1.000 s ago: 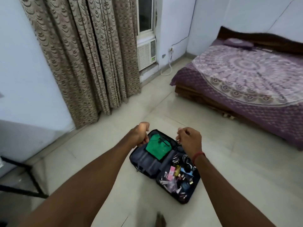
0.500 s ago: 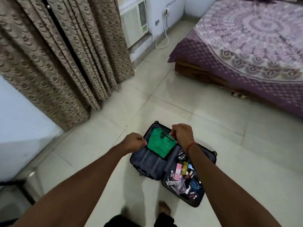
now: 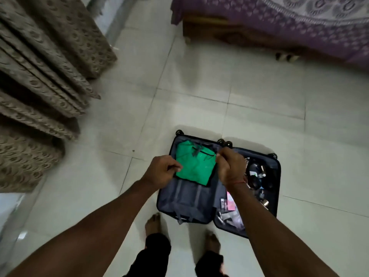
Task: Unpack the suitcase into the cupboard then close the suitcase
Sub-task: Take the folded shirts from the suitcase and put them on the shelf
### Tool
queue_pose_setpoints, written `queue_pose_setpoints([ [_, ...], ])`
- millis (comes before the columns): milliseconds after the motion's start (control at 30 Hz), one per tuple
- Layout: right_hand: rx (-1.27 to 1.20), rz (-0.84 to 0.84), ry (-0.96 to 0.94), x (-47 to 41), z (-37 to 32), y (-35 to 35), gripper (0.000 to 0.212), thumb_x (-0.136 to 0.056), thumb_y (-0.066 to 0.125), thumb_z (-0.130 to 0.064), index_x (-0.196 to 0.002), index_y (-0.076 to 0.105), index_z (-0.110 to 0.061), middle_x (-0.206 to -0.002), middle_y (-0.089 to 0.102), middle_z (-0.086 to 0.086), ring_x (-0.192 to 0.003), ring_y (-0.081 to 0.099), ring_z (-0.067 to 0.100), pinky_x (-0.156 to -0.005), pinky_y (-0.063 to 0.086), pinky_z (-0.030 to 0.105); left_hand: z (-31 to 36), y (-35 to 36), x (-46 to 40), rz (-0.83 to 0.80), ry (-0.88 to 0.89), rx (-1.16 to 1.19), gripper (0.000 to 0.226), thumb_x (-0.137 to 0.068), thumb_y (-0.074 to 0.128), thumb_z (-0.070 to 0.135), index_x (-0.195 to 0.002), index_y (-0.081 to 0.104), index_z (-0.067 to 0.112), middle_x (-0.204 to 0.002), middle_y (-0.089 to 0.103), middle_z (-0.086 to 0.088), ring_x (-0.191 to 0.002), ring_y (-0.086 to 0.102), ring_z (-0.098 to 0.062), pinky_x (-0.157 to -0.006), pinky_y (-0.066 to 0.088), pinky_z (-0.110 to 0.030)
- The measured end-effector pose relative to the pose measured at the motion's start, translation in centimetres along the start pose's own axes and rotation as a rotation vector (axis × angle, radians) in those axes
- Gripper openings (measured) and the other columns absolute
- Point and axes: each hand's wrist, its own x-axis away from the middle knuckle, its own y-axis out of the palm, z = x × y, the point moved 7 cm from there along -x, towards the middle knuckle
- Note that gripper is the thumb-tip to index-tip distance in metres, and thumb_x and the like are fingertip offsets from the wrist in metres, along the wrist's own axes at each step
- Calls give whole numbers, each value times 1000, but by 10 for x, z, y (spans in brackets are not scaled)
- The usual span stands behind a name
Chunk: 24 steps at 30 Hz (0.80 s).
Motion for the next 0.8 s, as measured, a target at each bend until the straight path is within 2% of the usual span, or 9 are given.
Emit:
queue_pose_setpoints([
  [67, 60, 6, -74, -12, 34, 39, 22, -77, 49, -32, -69, 61, -14, -65, 61, 2, -65, 58, 23, -58, 31, 25, -39, 25, -28, 39, 74, -33, 6, -76, 73, -1, -80, 76, 3, -78, 69, -5, -75, 59, 3, -72, 43, -2],
  [200, 217, -25, -315, -16, 103, 119, 24, -83, 47, -23, -73, 63, -8, -68, 61, 7, -64, 56, 25, -54, 38, 30, -133, 94, -70, 23, 108, -25, 14, -84, 65, 10, -81, 75, 0, -79, 68, -10, -74, 61, -8, -70, 50, -14],
  [233, 257, -62, -291, -18, 130, 142, 25, -84, 45, -24, -74, 62, -8, -68, 61, 7, -63, 58, 28, -51, 39, 30, -160, 111, -80, 26, 90, -10, 14, -84, 65, 11, -81, 75, 1, -80, 69, -10, -74, 62, -9, -70, 50, -14],
  [333, 319, -94, 59, -17, 220, 199, 27, -86, 43, -27, -75, 60, -9, -73, 65, 13, -67, 62, 36, -54, 43, 35, -232, 155, -104, 55, 18, 4, 6, -76, 73, 0, -80, 77, 3, -80, 71, -9, -77, 63, -6, -74, 45, -5],
  [433, 191, -222, 516, -4, 322, 262, 18, -89, 51, -23, -93, 64, -10, -97, 68, 16, -92, 62, 36, -75, 48, 37, -292, 199, -121, 59, -25, 41, 8, -74, 75, -4, -81, 76, 1, -81, 72, -10, -78, 62, -3, -75, 45, -4],
  [500, 33, -263, 735, 9, 375, 294, 29, -87, 58, -21, -113, 60, -7, -113, 66, 16, -104, 60, 34, -89, 49, 37, -325, 226, -129, 77, -44, 45, 8, -75, 74, -6, -82, 75, -1, -82, 72, -11, -78, 61, -4, -74, 47, -6],
  [567, 8, -267, 818, 16, 413, 315, 52, -85, 66, -24, -129, 49, -2, -126, 58, 19, -113, 56, 35, -97, 47, 40, -354, 252, -133, 114, -85, 41, 9, -77, 73, -4, -83, 74, 1, -84, 71, -10, -77, 60, -5, -74, 50, -15],
  [633, 52, -254, 850, 18, 439, 328, 68, -83, 70, -28, -135, 39, 2, -135, 47, 24, -120, 50, 39, -100, 43, 40, -382, 269, -134, 185, -216, 7, 13, -78, 74, 4, -91, 72, 7, -89, 70, -7, -77, 59, -7, -77, 51, -28],
  [800, 262, -56, 864, 14, 453, 332, 88, -80, 68, -44, -143, 23, -2, -138, 37, 24, -126, 40, 42, -98, 39, 47, -437, 292, -136, 126, -656, -217, 63, -80, 72, 33, -129, 47, 2, -129, 50, -20, -116, 52, -36, -95, 44, -39],
])
